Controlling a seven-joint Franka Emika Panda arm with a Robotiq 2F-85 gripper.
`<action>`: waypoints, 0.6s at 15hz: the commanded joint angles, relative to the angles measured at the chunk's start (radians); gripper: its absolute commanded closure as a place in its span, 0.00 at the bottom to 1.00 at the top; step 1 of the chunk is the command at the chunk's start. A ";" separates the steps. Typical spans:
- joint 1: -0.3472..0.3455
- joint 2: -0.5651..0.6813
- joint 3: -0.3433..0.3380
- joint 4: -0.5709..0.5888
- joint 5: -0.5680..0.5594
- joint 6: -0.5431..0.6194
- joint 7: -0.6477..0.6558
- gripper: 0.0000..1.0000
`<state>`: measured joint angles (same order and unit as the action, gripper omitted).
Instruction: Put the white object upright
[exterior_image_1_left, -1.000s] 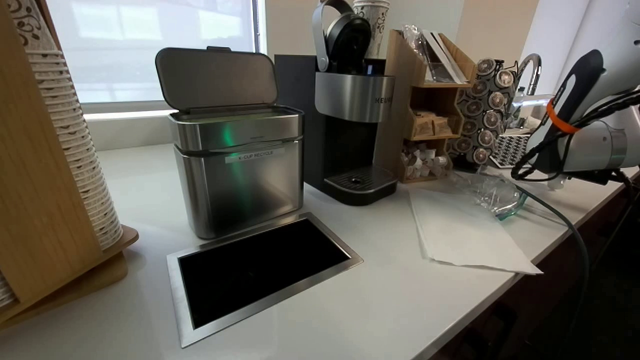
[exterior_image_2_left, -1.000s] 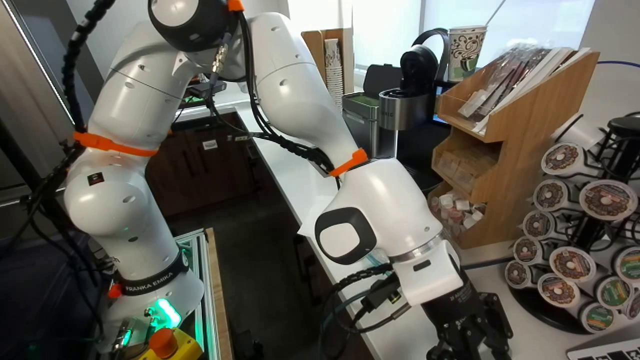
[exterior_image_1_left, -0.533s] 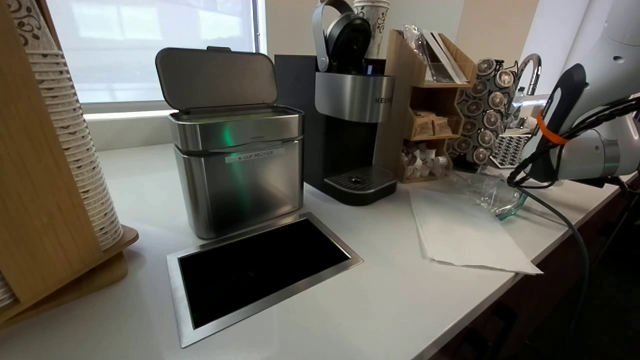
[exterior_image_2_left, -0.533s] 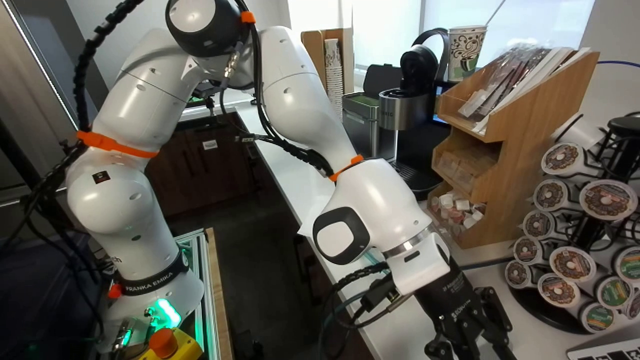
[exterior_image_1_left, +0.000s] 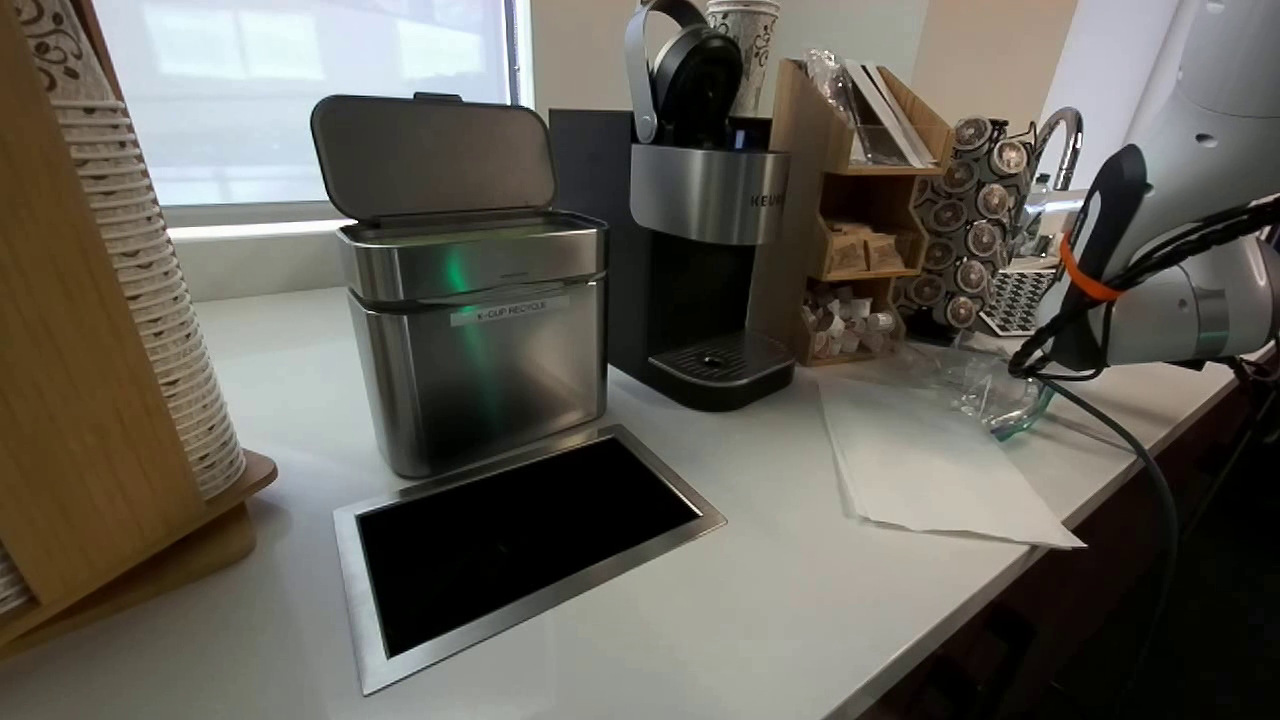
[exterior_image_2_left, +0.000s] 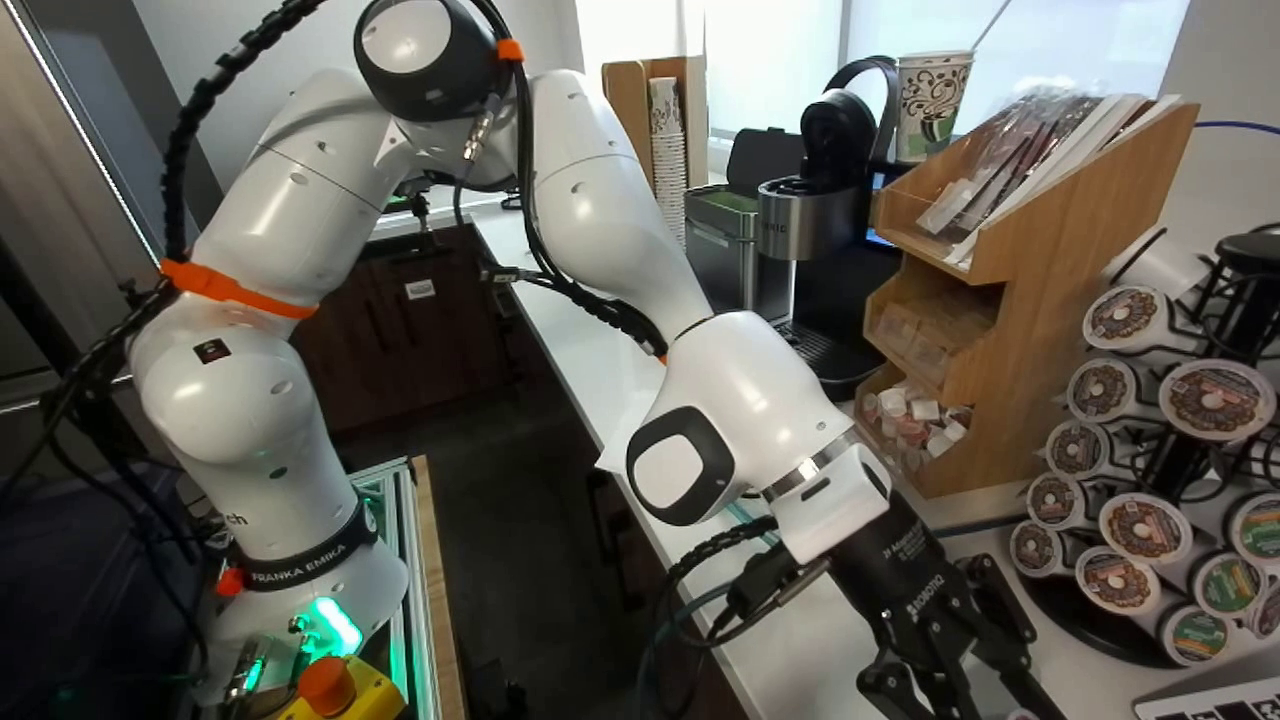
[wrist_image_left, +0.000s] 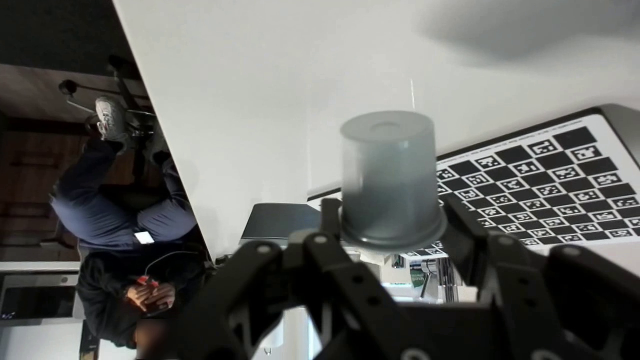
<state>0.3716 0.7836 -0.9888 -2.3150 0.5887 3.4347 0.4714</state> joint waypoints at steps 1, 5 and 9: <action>0.035 0.046 -0.021 -0.010 0.041 0.025 0.019 0.71; 0.038 0.075 -0.017 -0.004 0.053 0.023 0.021 0.71; 0.041 0.094 -0.016 -0.002 0.061 0.016 0.020 0.71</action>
<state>0.3921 0.8347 -0.9959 -2.3145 0.6179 3.4348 0.4714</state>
